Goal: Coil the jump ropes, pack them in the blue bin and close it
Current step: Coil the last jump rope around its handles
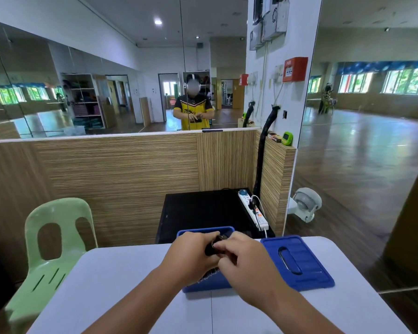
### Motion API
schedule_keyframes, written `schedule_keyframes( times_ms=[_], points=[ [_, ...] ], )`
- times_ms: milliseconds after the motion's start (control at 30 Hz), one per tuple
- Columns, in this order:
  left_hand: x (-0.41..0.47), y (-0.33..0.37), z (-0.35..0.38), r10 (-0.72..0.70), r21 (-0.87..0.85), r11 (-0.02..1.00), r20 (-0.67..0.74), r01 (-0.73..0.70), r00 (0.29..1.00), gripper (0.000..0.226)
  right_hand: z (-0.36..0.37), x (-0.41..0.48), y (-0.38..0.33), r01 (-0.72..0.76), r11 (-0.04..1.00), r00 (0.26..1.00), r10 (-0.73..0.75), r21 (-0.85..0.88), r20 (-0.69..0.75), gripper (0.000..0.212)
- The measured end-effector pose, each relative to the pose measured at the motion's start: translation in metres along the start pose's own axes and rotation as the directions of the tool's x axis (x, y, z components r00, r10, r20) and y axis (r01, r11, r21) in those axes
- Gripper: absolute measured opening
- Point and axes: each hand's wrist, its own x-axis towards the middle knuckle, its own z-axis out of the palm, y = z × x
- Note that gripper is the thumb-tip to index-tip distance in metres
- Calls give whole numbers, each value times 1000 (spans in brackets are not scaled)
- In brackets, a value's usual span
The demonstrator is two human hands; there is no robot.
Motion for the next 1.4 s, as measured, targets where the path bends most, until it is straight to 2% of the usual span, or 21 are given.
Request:
schedule_keyframes(
  times_ms=[100,200,300,400,600,700,767,867,967,1033,1200,1400],
  points=[
    [0,1,0,-6,-109,994,-16,5,1000,16,-6,-4,7,13,999,994,-9,34,-105,33],
    [1,1,5,-69,-248,967,-28,60,997,27,-11,-9,21,-176,968,959,210,180,-190,16],
    [1,6,12,-132,-353,930,-66,101,989,28,-8,-14,32,-380,861,899,430,337,-86,9],
    [3,14,21,-186,-427,896,-116,120,976,19,-5,-13,37,-482,705,838,544,520,39,12],
    [6,29,45,-322,-555,812,-167,181,932,16,-8,-6,46,-474,552,855,473,686,211,19],
    [4,33,49,-379,-668,714,-115,210,918,15,-13,-2,53,-479,493,853,457,726,252,20],
    [2,31,52,-374,-713,669,-81,208,924,22,-14,3,59,-491,488,850,449,722,275,20],
    [1,21,53,-385,-732,643,-52,227,922,25,-9,13,68,-503,481,845,448,718,291,18],
    [3,2,52,-450,-761,593,-43,263,892,23,2,25,77,-523,486,832,470,700,296,16],
    [5,-18,52,-490,-742,599,-42,301,871,27,12,34,83,-541,481,819,487,690,302,15],
    [16,-81,52,-542,-672,648,-78,358,837,32,46,60,95,-587,488,788,528,646,318,14],
    [44,-154,60,-545,-501,752,-109,428,831,17,90,97,113,-617,454,742,606,643,285,15]
  ],
)
